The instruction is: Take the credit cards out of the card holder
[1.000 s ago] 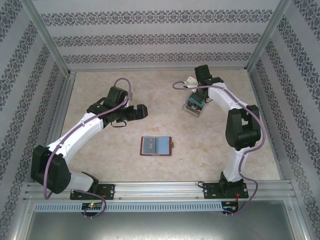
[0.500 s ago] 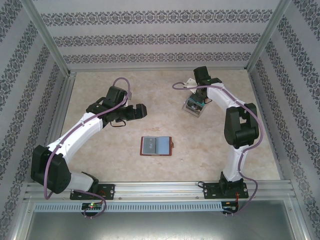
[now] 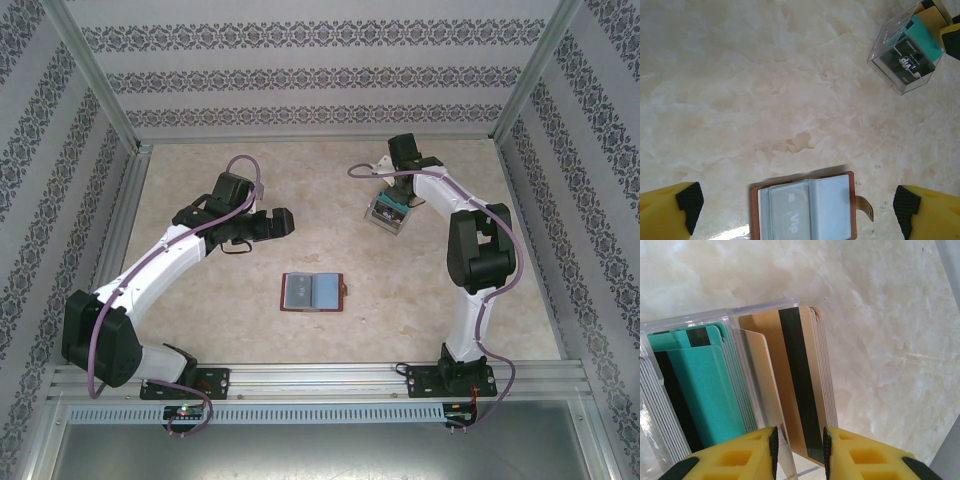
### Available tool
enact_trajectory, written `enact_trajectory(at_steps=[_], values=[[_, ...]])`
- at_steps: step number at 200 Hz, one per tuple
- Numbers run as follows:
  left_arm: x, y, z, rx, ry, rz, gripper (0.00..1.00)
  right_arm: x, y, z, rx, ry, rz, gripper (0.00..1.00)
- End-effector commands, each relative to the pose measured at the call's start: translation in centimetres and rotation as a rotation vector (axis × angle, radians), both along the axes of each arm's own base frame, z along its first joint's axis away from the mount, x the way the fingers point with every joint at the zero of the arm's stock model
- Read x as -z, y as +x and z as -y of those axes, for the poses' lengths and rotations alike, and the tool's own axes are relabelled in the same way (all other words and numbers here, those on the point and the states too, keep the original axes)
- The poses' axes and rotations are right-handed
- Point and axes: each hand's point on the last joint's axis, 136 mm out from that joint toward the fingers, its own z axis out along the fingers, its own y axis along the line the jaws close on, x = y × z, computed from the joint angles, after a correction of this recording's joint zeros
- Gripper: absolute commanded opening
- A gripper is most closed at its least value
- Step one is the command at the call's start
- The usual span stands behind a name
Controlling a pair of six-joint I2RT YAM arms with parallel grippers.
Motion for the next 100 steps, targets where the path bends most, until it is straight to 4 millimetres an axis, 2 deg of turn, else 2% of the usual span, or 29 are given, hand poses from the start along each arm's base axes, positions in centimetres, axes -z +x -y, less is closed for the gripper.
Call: enact_trajectory(at_steps=[1, 25, 100], values=[[-0.8, 0.8, -0.1, 0.007, -0.008, 0.022, 1.00, -0.9, 1.1, 1.2, 0.067, 0.000, 0.039, 0.33], [-0.9, 0.6, -0.1, 0.007, -0.015, 0.023, 1.00, -0.9, 1.1, 1.7, 0.099, 0.001, 0.042, 0.35], [-1.0, -0.7, -0.5, -0.004, -0.033, 0.014, 1.00, -2.2, 0.7, 1.2, 0.151, 0.091, 0.062, 0.38]])
